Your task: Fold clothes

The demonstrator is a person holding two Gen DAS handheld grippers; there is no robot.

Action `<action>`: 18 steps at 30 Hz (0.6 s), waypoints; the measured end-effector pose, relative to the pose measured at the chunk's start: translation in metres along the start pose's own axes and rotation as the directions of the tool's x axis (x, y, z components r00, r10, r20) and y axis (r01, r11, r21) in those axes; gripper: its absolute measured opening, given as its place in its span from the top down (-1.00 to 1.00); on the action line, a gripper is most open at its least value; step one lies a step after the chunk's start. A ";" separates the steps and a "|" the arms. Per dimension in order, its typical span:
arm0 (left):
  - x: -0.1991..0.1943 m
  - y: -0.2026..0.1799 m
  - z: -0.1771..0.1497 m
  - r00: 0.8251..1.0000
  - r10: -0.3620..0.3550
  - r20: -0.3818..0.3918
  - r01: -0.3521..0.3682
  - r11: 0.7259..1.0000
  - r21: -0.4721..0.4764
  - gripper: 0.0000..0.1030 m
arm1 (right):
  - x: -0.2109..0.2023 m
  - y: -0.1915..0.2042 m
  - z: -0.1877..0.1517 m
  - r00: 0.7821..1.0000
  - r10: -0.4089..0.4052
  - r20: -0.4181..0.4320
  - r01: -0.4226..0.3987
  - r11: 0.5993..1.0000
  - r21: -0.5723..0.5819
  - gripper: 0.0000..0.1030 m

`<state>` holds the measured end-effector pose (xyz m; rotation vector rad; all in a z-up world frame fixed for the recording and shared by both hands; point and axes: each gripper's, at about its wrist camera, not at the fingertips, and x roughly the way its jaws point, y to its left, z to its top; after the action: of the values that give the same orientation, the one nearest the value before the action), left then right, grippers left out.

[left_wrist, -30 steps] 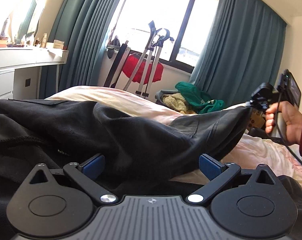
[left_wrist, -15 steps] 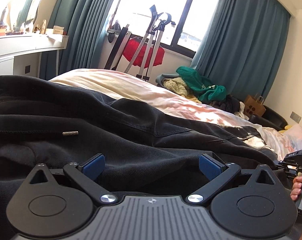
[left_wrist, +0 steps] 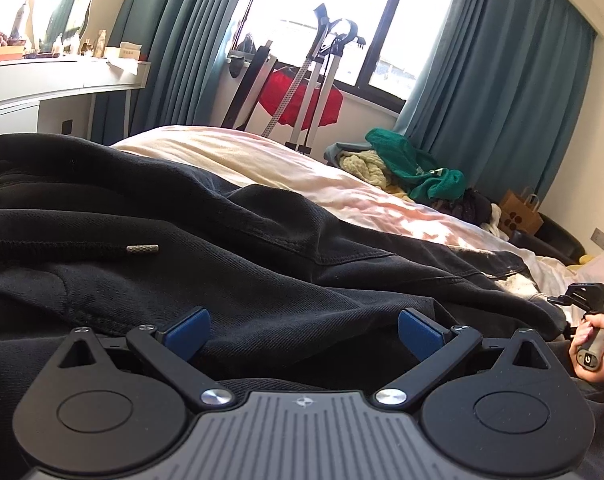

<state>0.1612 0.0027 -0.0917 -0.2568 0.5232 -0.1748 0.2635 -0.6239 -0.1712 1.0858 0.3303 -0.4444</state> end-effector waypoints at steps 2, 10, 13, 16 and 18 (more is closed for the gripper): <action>0.003 -0.002 0.001 1.000 0.000 -0.004 0.000 1.000 0.008 -0.97 | 0.001 0.020 0.009 0.997 -0.052 0.048 0.057 0.993 -0.105 0.89; -0.006 0.000 0.006 0.999 -0.046 0.010 0.046 0.999 0.002 -0.97 | -0.073 0.040 0.009 0.960 -0.041 0.277 0.124 0.948 -0.291 0.90; -0.013 0.000 0.007 0.999 -0.049 0.003 0.049 0.999 0.007 -0.97 | -0.082 -0.006 0.001 0.960 -0.153 0.233 0.210 0.946 -0.245 0.89; -0.020 -0.001 0.008 0.999 -0.047 0.002 0.047 0.999 0.024 -0.97 | -0.083 -0.035 -0.006 0.968 -0.178 0.175 0.211 0.958 -0.196 0.88; -0.027 -0.004 0.008 0.998 -0.052 0.023 0.051 0.997 0.058 -0.97 | -0.087 -0.037 -0.008 0.973 -0.172 0.156 0.202 0.959 -0.201 0.84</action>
<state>0.1418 0.0067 -0.0711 -0.2159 0.4870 -0.2365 0.1692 -0.6151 -0.1622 0.8108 0.3527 -0.6345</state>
